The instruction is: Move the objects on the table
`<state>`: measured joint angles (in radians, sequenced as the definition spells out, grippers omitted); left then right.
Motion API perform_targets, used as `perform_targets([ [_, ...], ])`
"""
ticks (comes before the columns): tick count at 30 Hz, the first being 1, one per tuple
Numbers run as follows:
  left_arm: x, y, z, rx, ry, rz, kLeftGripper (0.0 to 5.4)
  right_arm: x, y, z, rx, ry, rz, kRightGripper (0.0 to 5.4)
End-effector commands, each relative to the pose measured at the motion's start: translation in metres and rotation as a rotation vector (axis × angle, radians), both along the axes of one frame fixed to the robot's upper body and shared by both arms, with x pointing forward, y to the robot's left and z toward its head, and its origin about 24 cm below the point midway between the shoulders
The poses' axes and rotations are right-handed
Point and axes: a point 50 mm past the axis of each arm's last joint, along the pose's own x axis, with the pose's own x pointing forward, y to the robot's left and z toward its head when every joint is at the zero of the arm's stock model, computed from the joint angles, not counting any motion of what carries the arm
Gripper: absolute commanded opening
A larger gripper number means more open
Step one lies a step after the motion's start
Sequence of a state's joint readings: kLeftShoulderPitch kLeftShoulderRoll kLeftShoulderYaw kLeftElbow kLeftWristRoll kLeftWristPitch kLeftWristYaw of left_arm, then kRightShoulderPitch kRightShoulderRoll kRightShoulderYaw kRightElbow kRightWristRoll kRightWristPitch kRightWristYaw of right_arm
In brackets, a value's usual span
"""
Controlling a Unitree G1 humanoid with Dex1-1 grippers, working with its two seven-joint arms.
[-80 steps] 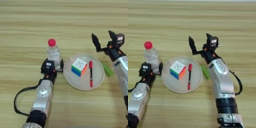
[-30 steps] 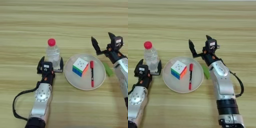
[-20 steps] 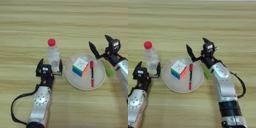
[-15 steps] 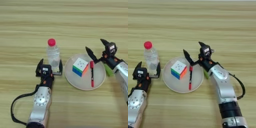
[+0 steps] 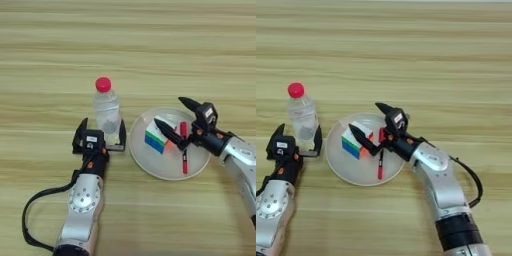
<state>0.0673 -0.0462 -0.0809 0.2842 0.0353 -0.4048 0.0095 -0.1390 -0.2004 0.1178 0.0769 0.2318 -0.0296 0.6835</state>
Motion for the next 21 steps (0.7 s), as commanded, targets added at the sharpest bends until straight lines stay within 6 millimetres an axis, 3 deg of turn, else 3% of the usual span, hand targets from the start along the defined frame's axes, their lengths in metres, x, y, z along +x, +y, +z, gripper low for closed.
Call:
perform_targets([
  [1,-0.002,-0.003,0.001,-0.014,-0.010,0.004,5.39,-0.007,0.006,-0.003,-0.021,0.005,0.050,5.40],
  [21,-0.002,-0.004,0.003,-0.013,-0.021,0.003,5.39,-0.008,0.016,-0.027,-0.115,0.030,0.065,5.40],
])
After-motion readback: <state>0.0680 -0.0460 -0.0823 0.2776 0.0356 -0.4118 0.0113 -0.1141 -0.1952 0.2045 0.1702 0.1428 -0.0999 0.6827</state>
